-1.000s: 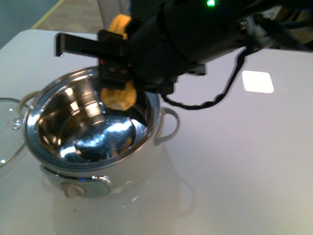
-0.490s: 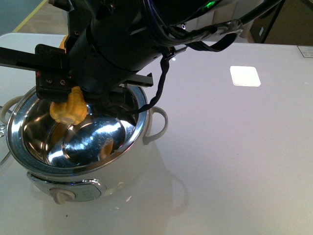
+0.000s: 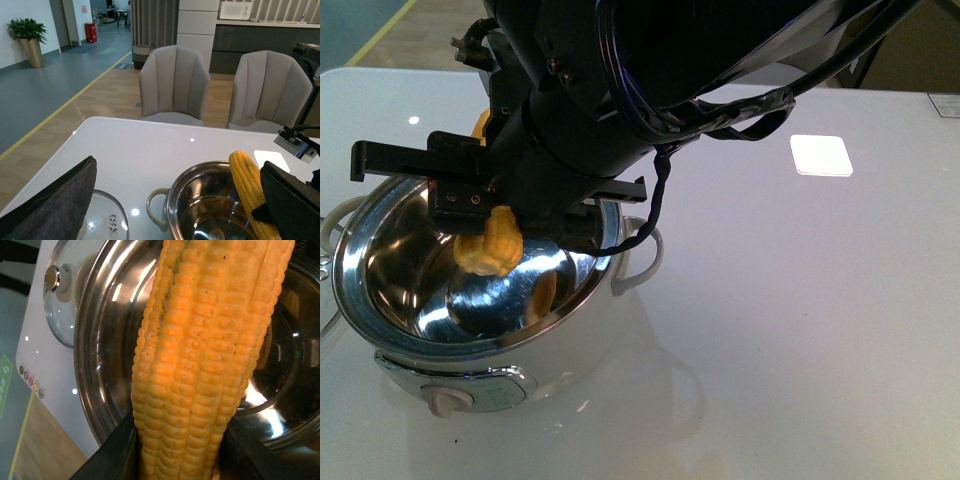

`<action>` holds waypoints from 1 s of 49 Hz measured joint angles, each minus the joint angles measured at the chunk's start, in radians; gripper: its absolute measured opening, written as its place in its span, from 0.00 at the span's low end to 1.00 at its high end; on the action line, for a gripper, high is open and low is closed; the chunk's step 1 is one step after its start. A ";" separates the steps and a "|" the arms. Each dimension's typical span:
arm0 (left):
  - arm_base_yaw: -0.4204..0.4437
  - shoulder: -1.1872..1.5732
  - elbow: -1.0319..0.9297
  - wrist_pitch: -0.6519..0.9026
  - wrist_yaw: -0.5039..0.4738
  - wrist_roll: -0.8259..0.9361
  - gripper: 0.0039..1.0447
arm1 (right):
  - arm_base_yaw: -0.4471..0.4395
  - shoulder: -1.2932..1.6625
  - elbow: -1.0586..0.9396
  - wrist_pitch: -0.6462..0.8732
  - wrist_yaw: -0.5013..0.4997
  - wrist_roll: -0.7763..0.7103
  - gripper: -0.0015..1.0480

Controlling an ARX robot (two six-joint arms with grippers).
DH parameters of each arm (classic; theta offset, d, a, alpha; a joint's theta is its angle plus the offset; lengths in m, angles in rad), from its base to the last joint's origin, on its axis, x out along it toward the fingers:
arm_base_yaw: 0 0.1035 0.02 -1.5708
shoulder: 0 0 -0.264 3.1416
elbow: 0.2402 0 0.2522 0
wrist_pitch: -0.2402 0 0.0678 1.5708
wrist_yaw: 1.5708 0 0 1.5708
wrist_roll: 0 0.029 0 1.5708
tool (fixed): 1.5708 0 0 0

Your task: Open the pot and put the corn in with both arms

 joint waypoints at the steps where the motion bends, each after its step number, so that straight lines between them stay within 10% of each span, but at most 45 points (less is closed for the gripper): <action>1: 0.000 0.000 0.000 0.000 0.000 0.000 0.93 | 0.000 0.001 0.001 -0.001 0.002 0.000 0.33; 12: 0.000 0.000 0.000 0.000 0.000 0.000 0.93 | 0.002 0.026 0.022 -0.020 0.010 0.001 0.45; 27: 0.000 0.000 0.000 0.000 0.000 0.000 0.93 | 0.006 0.058 0.027 -0.027 0.015 0.010 0.92; 49: 0.000 0.000 0.000 0.000 0.000 0.000 0.93 | -0.119 -0.182 -0.167 0.120 -0.024 0.114 0.91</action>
